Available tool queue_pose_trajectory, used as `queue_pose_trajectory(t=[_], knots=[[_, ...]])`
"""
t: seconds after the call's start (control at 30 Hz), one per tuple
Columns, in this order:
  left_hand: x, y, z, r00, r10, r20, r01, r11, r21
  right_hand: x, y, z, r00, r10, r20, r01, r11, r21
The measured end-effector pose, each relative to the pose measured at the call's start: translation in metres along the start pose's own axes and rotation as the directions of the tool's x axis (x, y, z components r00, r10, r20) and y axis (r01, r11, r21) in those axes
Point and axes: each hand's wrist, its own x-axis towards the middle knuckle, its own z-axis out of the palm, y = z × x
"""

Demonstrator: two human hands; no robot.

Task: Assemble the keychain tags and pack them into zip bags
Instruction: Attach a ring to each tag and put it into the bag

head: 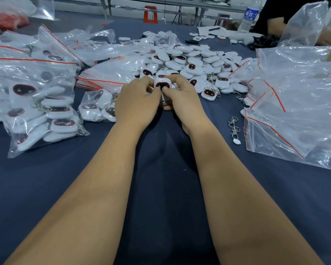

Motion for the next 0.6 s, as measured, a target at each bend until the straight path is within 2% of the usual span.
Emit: queue_pose_trajectory(t=[0.6], knots=[[-0.0023, 0.0018, -0.0013, 1.0, 0.004, 0.018, -0.003, 0.999, -0.037, -0.0008, -0.0017, 0.0006, 1.0, 0.004, 0.006, -0.004, 1.0, 0.011]])
